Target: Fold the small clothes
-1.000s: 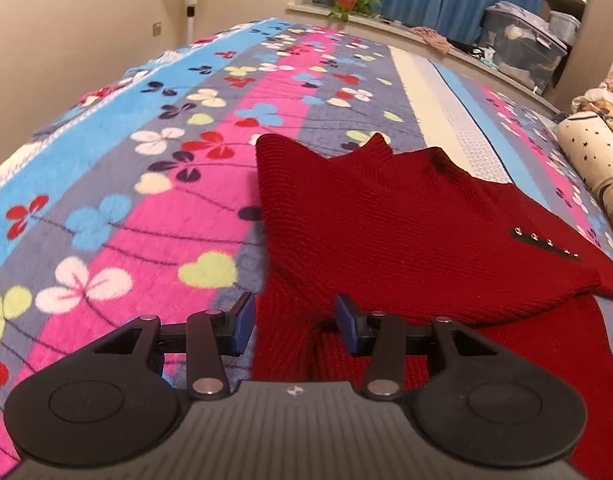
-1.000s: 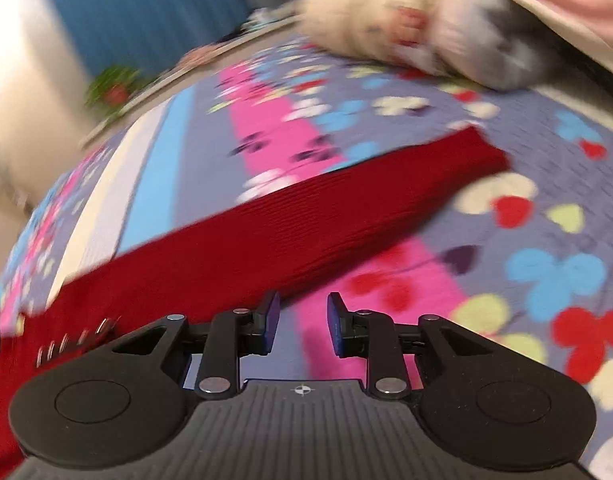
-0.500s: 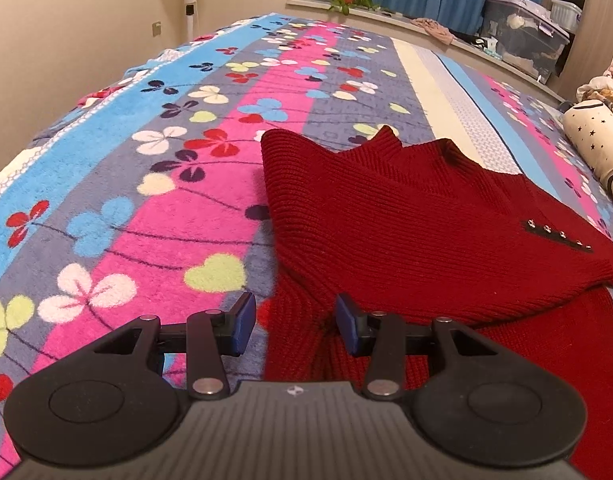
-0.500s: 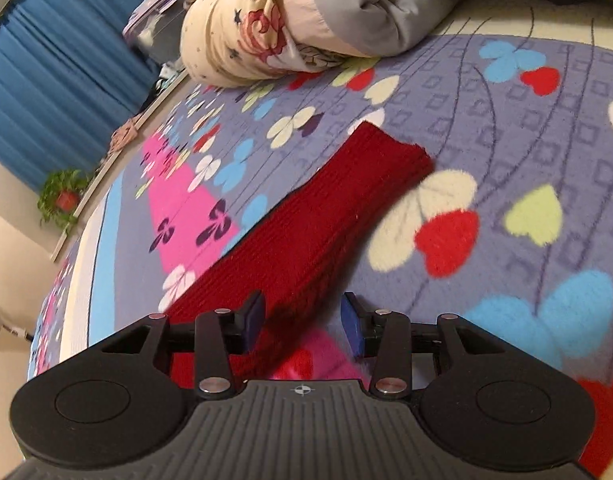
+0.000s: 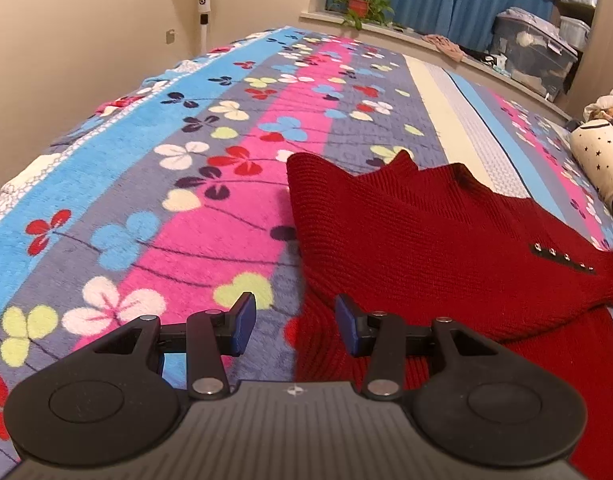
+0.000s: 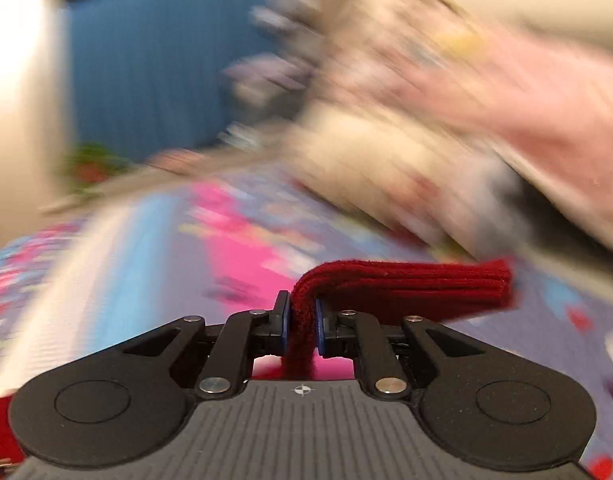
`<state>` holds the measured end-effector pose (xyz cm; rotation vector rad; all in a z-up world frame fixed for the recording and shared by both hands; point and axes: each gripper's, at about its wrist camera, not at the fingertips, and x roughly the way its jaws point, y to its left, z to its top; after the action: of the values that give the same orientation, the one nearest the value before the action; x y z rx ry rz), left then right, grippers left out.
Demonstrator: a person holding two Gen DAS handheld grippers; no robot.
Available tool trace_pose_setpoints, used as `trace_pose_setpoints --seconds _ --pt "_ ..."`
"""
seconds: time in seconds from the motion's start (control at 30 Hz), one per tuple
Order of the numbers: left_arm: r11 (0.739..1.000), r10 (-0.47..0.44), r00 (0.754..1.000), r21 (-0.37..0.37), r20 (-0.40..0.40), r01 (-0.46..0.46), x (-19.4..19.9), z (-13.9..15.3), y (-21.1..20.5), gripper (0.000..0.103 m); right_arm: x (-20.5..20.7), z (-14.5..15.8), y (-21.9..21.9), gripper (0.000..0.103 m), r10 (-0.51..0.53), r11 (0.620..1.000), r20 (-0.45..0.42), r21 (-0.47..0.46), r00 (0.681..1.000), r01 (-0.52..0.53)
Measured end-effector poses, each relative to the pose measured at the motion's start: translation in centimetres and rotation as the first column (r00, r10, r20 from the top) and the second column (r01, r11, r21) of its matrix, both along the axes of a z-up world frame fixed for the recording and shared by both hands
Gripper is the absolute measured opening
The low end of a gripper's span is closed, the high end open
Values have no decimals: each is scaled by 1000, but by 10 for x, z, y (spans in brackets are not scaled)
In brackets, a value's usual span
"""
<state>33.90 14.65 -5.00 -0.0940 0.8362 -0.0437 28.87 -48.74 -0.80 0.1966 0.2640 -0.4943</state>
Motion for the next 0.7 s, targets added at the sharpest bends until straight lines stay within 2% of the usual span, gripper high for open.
trace_pose_setpoints --seconds 0.03,0.07,0.13,0.2,0.27,0.3,0.37,0.4,0.43,0.53,0.63,0.7 --pt "1000 4 1000 -1 2 -4 0 1 1 49 4 10 33 13 101 994 25 -55 995 -99" --pt "1000 11 1000 -6 3 -11 0 1 3 49 6 19 71 13 218 971 49 -110 975 -211" --pt "1000 24 1000 -18 5 -24 1 2 6 49 4 30 145 13 444 888 85 -171 892 -426" --pt "999 29 1000 -36 6 -28 1 2 7 49 0 29 216 13 652 754 77 -169 754 -635" --pt "997 27 1000 -67 10 -26 0 2 8 49 1 15 265 16 773 633 16 -93 634 -769" --pt "996 22 1000 -92 12 -21 0 2 9 49 5 0 289 18 823 565 -61 -20 565 -825" --pt "991 20 1000 -132 17 -17 0 3 12 49 10 -33 316 18 879 458 -216 143 424 -877" --pt "988 21 1000 -152 21 -17 -1 3 14 48 9 -45 321 18 885 436 -271 200 378 -877" --pt "985 20 999 -173 26 -15 -1 3 16 46 4 -51 320 18 881 434 -307 228 359 -871" --pt "970 15 999 -242 33 -6 0 2 20 46 -24 -43 289 22 871 461 -306 237 384 -855" --pt "949 12 999 -314 31 -2 3 -4 18 44 -51 -32 254 25 849 504 -314 237 426 -830" --pt "944 7 999 -330 50 10 3 -5 11 43 -72 -30 221 28 815 550 -347 214 464 -807"
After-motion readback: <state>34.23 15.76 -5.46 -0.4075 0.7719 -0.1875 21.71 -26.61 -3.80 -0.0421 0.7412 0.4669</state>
